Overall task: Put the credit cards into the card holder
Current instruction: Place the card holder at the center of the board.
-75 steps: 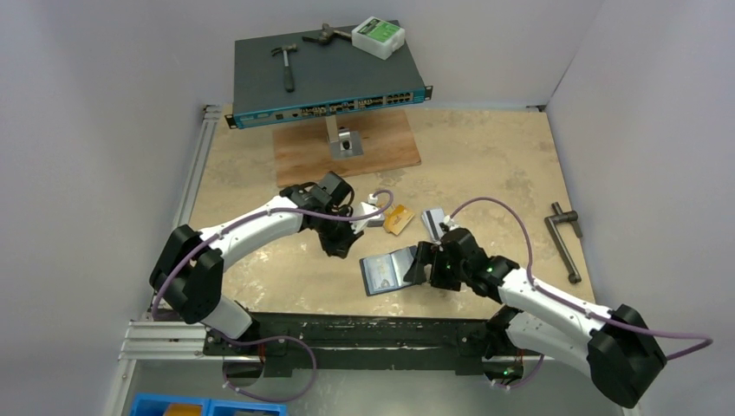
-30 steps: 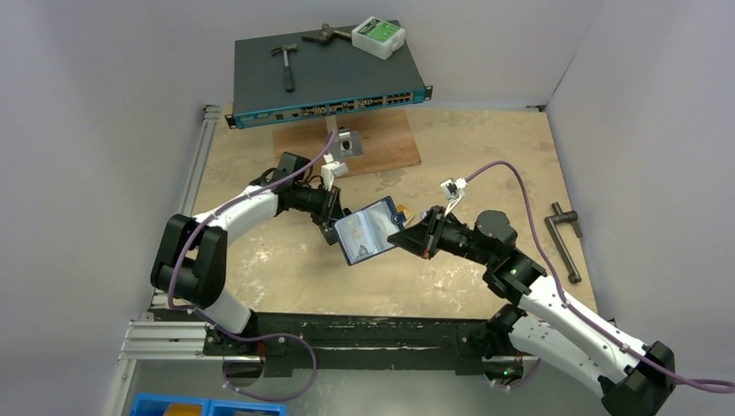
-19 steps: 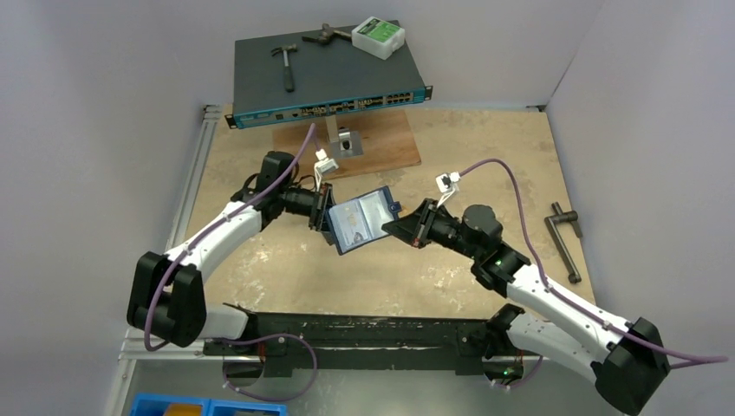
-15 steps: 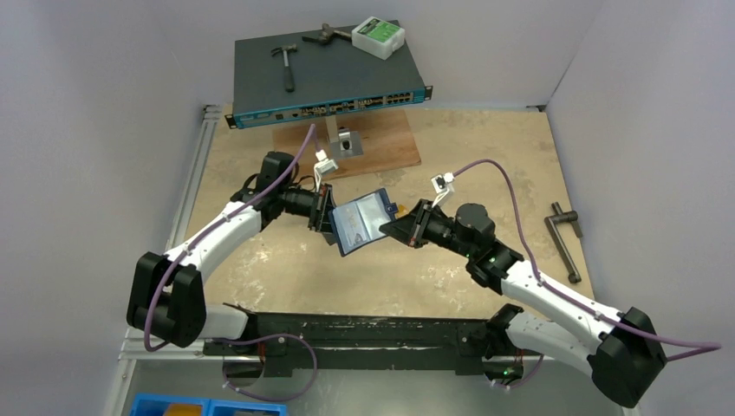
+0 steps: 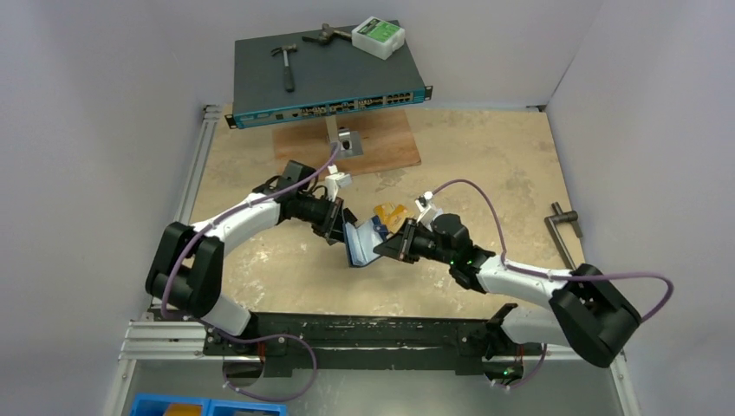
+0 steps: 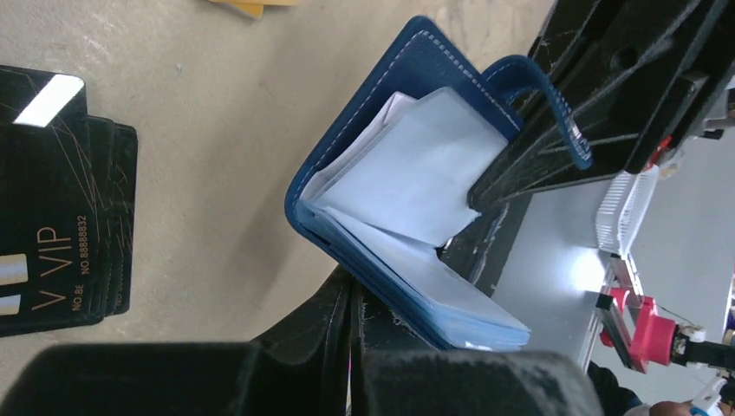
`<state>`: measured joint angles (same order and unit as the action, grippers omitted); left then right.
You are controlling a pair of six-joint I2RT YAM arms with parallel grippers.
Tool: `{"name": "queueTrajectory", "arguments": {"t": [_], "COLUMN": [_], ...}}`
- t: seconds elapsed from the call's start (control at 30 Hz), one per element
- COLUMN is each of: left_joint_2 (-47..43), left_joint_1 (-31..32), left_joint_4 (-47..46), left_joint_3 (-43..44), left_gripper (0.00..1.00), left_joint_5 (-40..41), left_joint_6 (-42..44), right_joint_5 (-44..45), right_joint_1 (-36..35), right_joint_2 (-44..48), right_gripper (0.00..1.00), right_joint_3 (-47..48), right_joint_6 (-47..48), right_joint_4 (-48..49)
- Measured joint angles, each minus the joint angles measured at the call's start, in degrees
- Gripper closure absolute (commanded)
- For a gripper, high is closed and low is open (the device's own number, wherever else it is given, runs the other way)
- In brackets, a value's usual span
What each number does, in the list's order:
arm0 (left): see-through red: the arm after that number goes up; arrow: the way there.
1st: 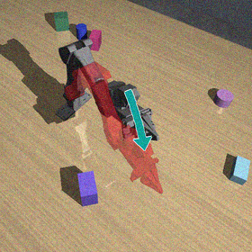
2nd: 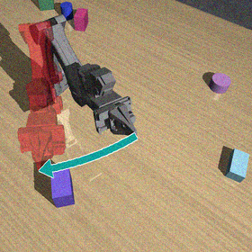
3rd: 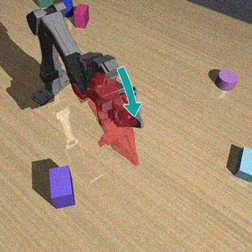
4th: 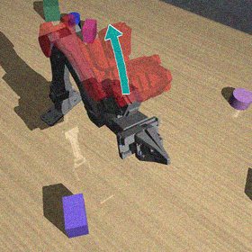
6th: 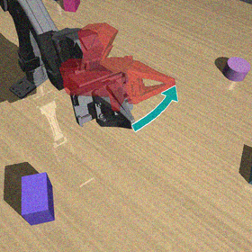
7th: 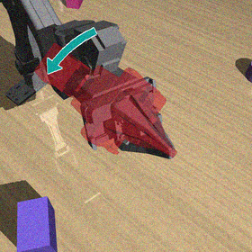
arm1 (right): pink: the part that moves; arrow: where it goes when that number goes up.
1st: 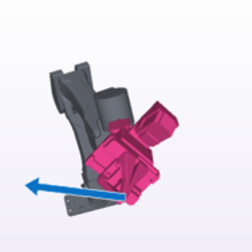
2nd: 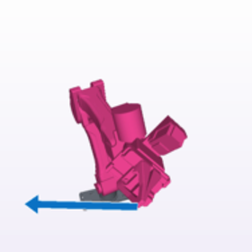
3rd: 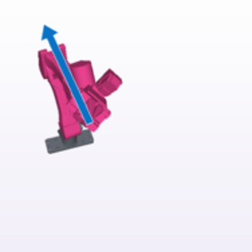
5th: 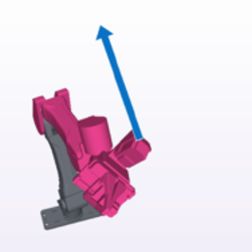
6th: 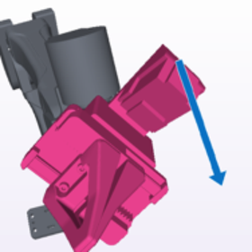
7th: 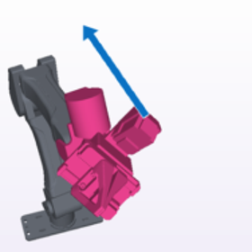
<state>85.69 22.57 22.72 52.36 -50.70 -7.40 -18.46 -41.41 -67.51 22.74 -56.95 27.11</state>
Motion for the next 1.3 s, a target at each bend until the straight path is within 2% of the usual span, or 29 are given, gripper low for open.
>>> {"name": "queueTrajectory", "arguments": {"t": [0.27,0.43,0.57,0.7,0.8,0.93,1.07,1.3], "left_joint_2": [9.77,14.53,17.09,18.36,18.86,19.41,20.81,21.68], "left_joint_1": [7.74,10.91,11.30,12.96,15.04,17.75,19.26,19.47], "left_joint_4": [3.41,5.14,6.34,6.75,7.34,8.02,8.57,10.25], "left_joint_3": [5.57,8.04,9.22,10.21,11.50,13.46,14.45,14.93], "left_gripper": [1.00,1.00,1.00,1.00,1.00,1.00,1.00,1.00], "left_joint_5": [7.48,9.92,10.95,12.98,14.21,16.02,16.74,17.66], "left_joint_6": [1.70,2.73,3.56,4.13,4.70,5.64,5.79,7.28], "right_joint_5": [-3.17,-4.63,-5.55,-8.48,-11.82,-12.76,-11.10,-8.48], "right_joint_1": [-0.04,-0.04,0.48,0.72,1.03,1.03,1.03,1.03], "right_joint_2": [-11.82,-15.15,-19.17,-26.16,-28.13,-25.24,-16.02,-4.70], "right_gripper": [1.00,1.00,0.73,0.55,0.44,0.33,0.21,0.13], "right_joint_3": [-2.91,-4.24,-5.40,-6.01,-6.40,-7.41,-9.51,-14.03], "right_joint_6": [-3.96,-5.46,-6.60,-7.06,-8.00,-7.10,-4.48,-2.58], "right_joint_4": [10.27,12.37,15.91,18.58,22.60,22.14,13.94,6.67]}}
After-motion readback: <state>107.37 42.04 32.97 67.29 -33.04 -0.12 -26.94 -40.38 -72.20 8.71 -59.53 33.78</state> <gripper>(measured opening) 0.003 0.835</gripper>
